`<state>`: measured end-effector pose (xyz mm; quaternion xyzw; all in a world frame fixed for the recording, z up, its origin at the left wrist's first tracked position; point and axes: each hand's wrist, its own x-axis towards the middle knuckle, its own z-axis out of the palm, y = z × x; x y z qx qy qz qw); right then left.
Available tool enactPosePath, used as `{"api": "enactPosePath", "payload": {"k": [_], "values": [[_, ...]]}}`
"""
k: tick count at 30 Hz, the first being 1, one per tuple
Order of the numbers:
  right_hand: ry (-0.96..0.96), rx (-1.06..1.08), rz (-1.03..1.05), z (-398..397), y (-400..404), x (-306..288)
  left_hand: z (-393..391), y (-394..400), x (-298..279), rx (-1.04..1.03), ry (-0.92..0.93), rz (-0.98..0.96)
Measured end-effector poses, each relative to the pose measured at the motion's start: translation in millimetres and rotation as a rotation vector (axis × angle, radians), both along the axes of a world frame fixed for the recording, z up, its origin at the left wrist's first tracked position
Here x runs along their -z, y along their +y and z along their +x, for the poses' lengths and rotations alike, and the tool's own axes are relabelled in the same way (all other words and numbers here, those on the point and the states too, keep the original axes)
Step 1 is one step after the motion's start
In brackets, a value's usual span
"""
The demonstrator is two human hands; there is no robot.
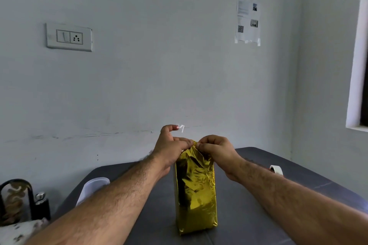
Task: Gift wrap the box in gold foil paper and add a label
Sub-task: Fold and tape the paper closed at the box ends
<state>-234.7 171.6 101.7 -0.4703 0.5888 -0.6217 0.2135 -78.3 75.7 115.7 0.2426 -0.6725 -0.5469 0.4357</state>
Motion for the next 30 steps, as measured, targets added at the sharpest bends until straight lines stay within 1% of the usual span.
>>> {"api": "enactPosePath", "payload": {"k": [6, 10, 13, 17, 22, 26, 28, 30], "values": [[0.072, -0.002, 0.076, -9.5, -9.3, -0.3, -5.0, -4.0, 5.5, -0.007, 0.041, 0.008], [0.005, -0.081, 0.193, -9.7, -9.1, -1.3, -6.0, -6.2, 6.3, 0.0, 0.053, 0.035], [-0.131, -0.101, 0.132, -8.0, -10.6, 5.4, -4.4, -4.3, 7.5, -0.016, 0.022, 0.02], [-0.247, -0.106, 0.063, -3.2, -11.9, 14.0, -6.3, 0.4, 15.5, -0.1, -0.024, -0.055], [-0.307, -0.056, 0.051, -2.5, -10.1, 18.1, -10.7, 2.8, 30.3, -0.198, -0.052, -0.175], [-0.293, -0.03, 0.051, -2.6, -8.5, 19.7, -10.1, 7.6, 30.5, -0.181, -0.029, -0.14], [-0.295, -0.037, 0.063, -2.4, -6.6, 18.2, -8.2, 8.1, 28.6, -0.125, -0.028, -0.103], [-0.335, -0.06, 0.082, -2.0, -2.8, 16.8, -4.1, 7.4, 23.1, -0.061, -0.02, -0.053]]}}
